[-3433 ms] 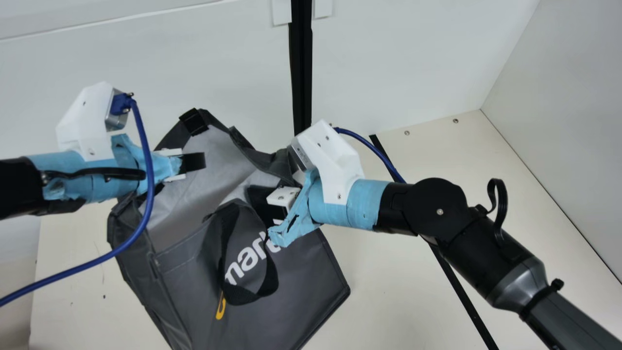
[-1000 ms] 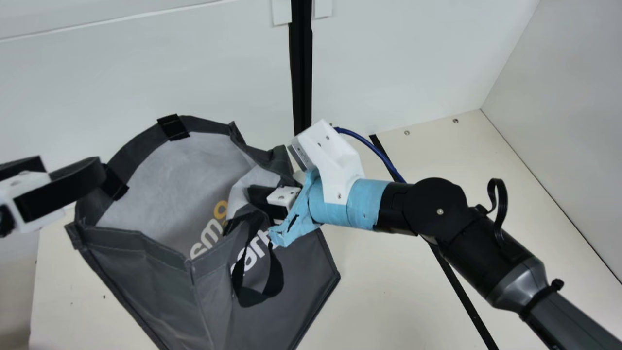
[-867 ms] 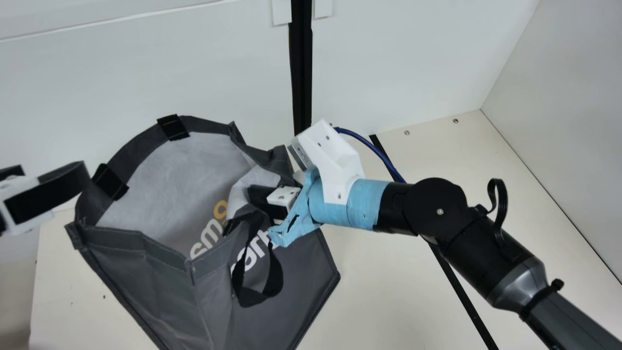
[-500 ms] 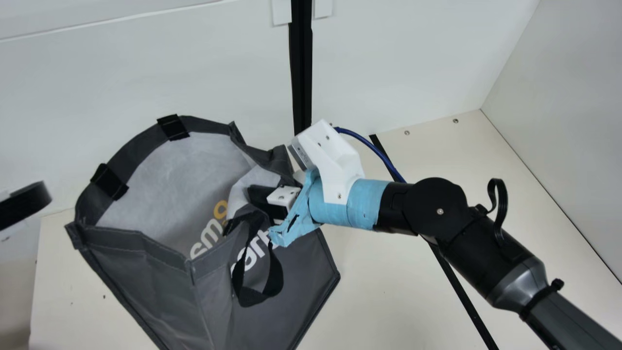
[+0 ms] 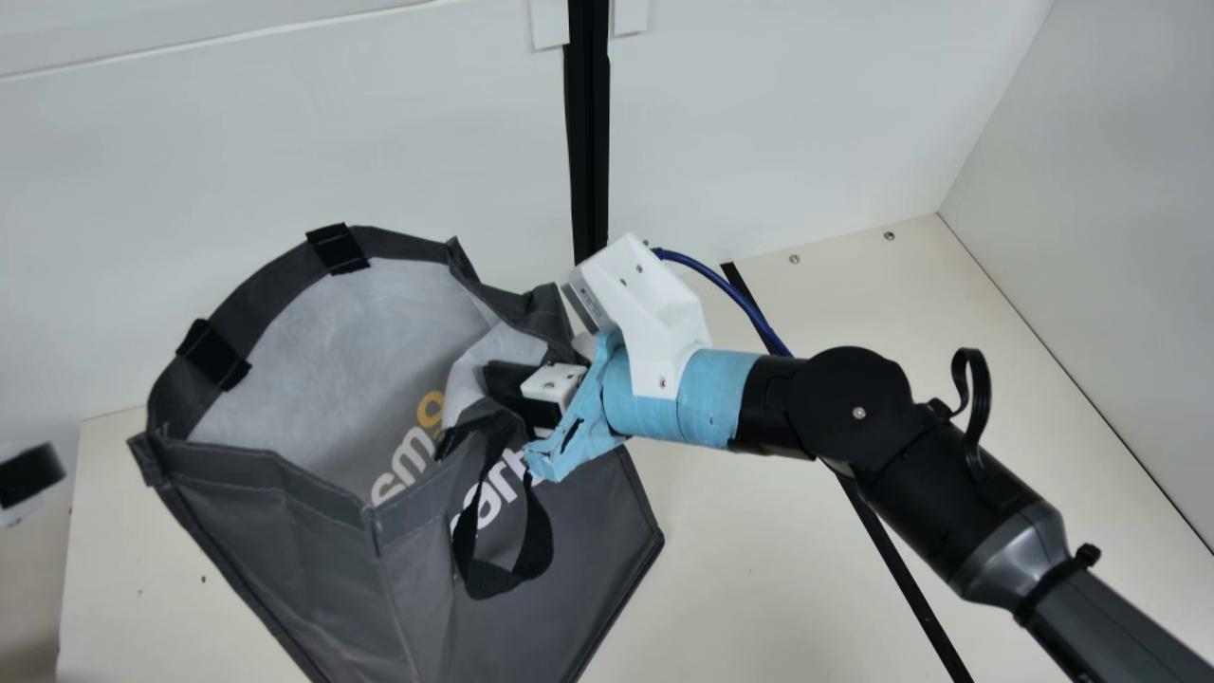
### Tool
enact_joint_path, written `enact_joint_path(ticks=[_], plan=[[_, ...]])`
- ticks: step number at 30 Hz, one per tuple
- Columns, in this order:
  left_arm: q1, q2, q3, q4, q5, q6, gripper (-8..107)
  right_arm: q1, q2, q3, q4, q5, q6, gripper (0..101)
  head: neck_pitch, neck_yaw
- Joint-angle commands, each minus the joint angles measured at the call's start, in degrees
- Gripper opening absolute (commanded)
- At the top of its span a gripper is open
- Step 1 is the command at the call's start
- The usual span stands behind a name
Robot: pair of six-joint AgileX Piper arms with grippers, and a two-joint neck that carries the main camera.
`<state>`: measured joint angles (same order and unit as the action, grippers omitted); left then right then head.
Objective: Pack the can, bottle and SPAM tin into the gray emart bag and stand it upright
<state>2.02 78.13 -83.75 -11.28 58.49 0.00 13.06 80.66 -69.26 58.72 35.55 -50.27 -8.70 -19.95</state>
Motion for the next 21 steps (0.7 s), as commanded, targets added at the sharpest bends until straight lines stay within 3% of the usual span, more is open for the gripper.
enact_joint_path(ticks=[1,4,21], plan=[[-0.1,-0.4,1.8,3.7,-0.2,-1.2,90,0.0,0.0,0.0,0.0,0.0,0.0,0,-1.3,0.0],[-0.2,-0.9,4.1,5.3,-0.5,-2.0,90,0.0,0.0,0.0,0.0,0.0,0.0,0,-1.3,0.0],[-0.1,-0.9,4.1,5.3,-0.6,-2.0,90,0.3,-1.4,0.6,-1.4,0.1,1.6,0,-1.3,0.0]])
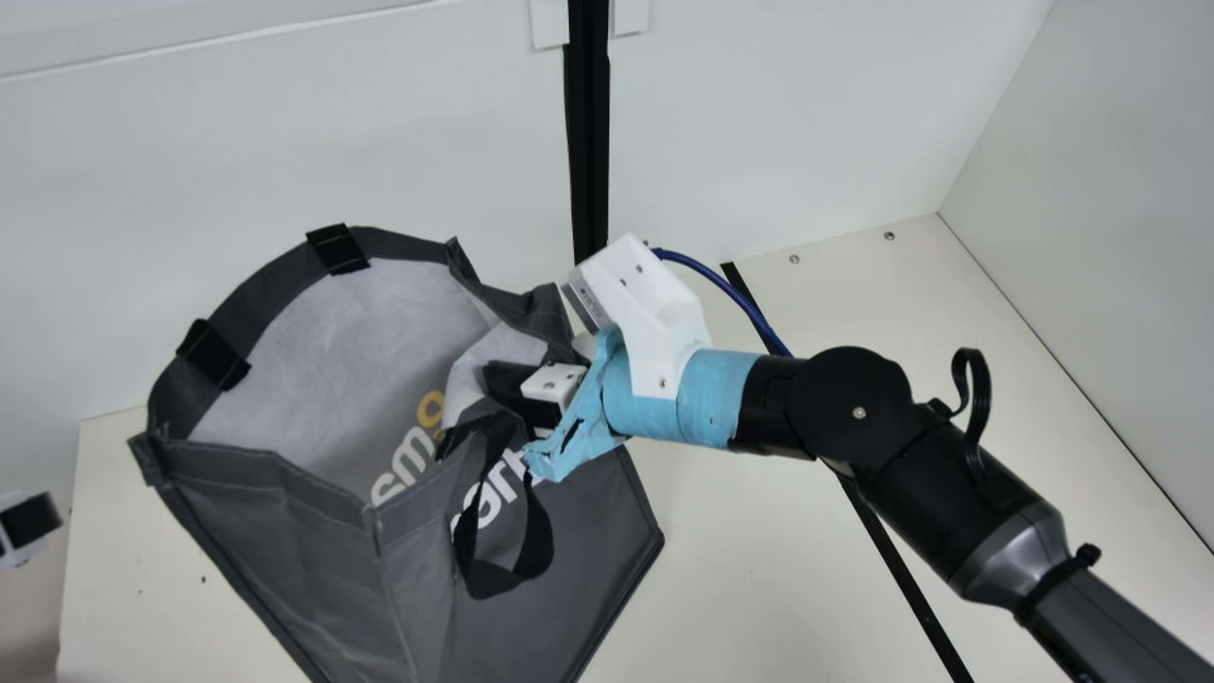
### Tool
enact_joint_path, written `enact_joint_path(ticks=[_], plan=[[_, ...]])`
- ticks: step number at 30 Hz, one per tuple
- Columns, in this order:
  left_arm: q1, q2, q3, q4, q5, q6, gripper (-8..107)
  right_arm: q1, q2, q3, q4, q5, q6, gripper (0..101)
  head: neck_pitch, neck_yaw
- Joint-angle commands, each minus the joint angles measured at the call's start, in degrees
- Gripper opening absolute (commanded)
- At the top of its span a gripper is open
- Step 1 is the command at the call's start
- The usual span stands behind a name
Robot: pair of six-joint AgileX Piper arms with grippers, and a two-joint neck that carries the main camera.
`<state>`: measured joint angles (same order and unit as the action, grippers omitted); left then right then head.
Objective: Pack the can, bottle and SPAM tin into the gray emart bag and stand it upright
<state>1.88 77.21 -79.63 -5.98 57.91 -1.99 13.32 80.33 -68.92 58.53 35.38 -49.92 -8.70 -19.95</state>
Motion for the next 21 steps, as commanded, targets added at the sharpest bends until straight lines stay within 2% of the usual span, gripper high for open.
enact_joint_path(ticks=[1,15,21], plan=[[0.0,0.0,0.0,0.0,0.0,0.0,90,0.1,-1.2,0.4,-1.6,0.1,1.5,0,-1.3,0.0],[0.0,0.0,0.0,0.0,0.0,0.0,90,-1.7,-2.8,-0.6,-12.5,-0.7,8.1,0,-1.3,0.0],[0.0,0.0,0.0,0.0,0.0,0.0,90,-3.9,-3.8,-2.0,-15.4,0.0,9.8,0,-1.3,0.0]])
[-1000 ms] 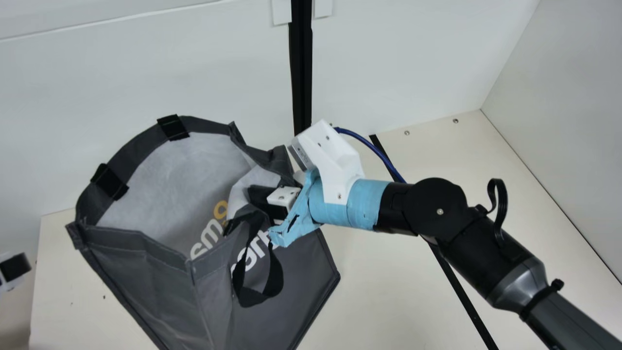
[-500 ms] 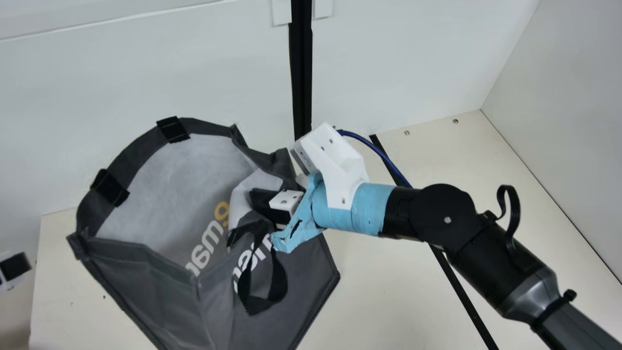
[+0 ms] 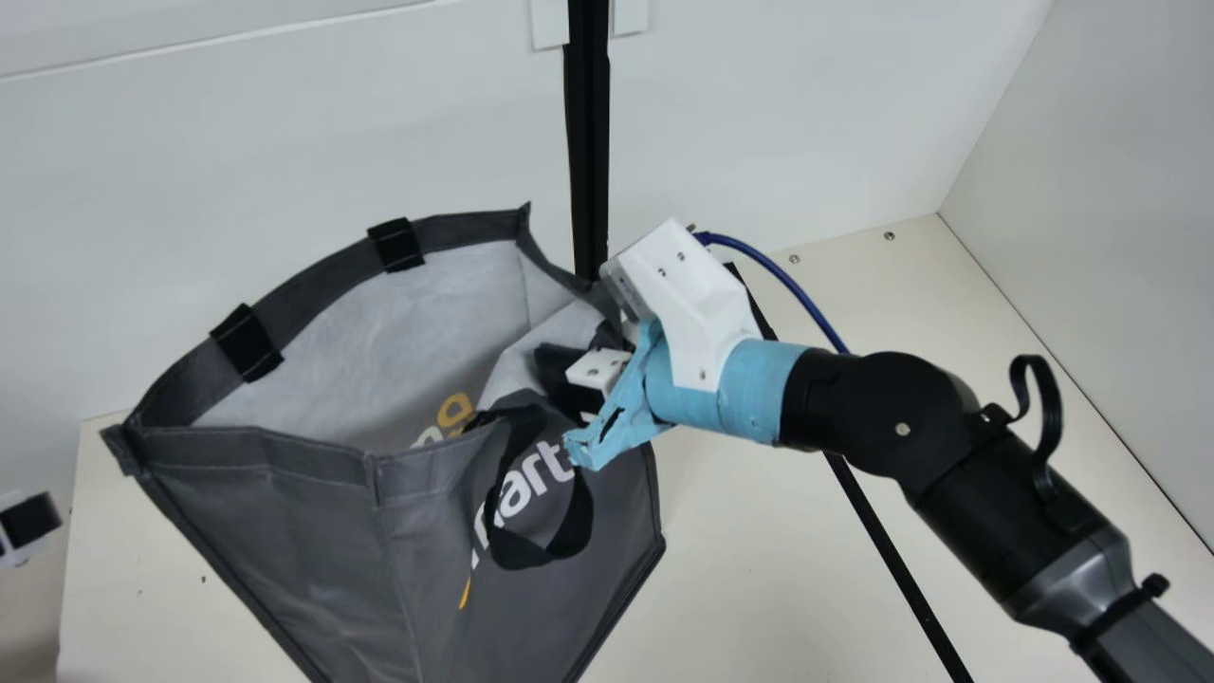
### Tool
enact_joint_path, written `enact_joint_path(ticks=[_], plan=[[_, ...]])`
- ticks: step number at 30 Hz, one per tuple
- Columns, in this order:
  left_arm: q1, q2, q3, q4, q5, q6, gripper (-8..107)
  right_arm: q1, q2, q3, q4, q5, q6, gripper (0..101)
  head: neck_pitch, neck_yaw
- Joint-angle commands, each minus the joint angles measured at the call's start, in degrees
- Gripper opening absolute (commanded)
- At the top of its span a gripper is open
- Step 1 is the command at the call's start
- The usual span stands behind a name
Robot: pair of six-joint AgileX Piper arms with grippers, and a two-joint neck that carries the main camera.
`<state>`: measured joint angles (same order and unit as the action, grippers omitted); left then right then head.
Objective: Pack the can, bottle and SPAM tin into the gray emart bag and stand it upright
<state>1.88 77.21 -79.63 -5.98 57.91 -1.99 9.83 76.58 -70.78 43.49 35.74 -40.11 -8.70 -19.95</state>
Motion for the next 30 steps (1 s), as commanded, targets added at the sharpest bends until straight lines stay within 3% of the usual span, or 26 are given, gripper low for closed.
enact_joint_path(ticks=[1,16,30], plan=[[0.0,0.0,0.0,0.0,0.0,0.0,90,-0.9,-0.2,-0.4,-0.7,-0.2,0.2,0,-1.3,0.0],[0.0,0.0,0.0,0.0,0.0,0.0,90,-11.6,-1.6,-3.7,-2.1,5.2,-2.4,0,-1.3,0.0],[0.0,0.0,0.0,0.0,0.0,0.0,90,-24.5,0.5,-8.6,-3.7,9.5,-5.5,0,-1.3,0.0]])
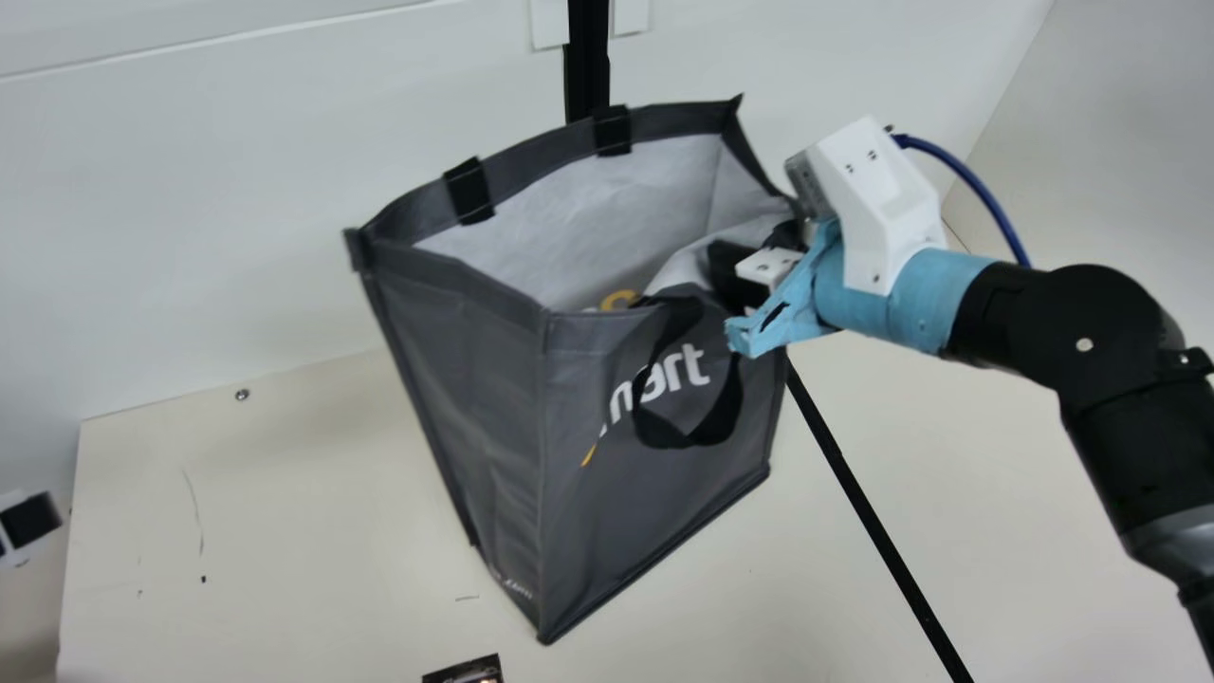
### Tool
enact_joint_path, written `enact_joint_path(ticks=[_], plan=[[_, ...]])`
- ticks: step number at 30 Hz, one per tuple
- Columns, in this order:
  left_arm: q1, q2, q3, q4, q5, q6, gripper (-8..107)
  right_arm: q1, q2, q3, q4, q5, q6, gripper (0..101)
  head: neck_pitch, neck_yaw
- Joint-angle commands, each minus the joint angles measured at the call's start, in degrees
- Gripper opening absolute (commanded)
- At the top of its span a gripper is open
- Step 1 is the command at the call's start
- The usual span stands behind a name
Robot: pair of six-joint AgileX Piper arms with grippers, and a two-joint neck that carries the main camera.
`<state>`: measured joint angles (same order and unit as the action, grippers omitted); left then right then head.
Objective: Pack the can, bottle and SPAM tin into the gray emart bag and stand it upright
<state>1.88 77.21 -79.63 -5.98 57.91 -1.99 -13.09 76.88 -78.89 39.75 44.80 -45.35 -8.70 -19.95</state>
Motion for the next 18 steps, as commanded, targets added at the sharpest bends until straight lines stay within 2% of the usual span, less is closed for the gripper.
enact_joint_path(ticks=[1,18], plan=[[0.0,0.0,0.0,0.0,0.0,0.0,90,-2.5,0.5,-0.9,0.0,0.8,-0.6,0,-1.3,0.0],[0.0,0.0,0.0,0.0,0.0,0.0,90,-16.6,4.5,-8.2,1.1,5.9,-4.4,0,-1.3,0.0]])
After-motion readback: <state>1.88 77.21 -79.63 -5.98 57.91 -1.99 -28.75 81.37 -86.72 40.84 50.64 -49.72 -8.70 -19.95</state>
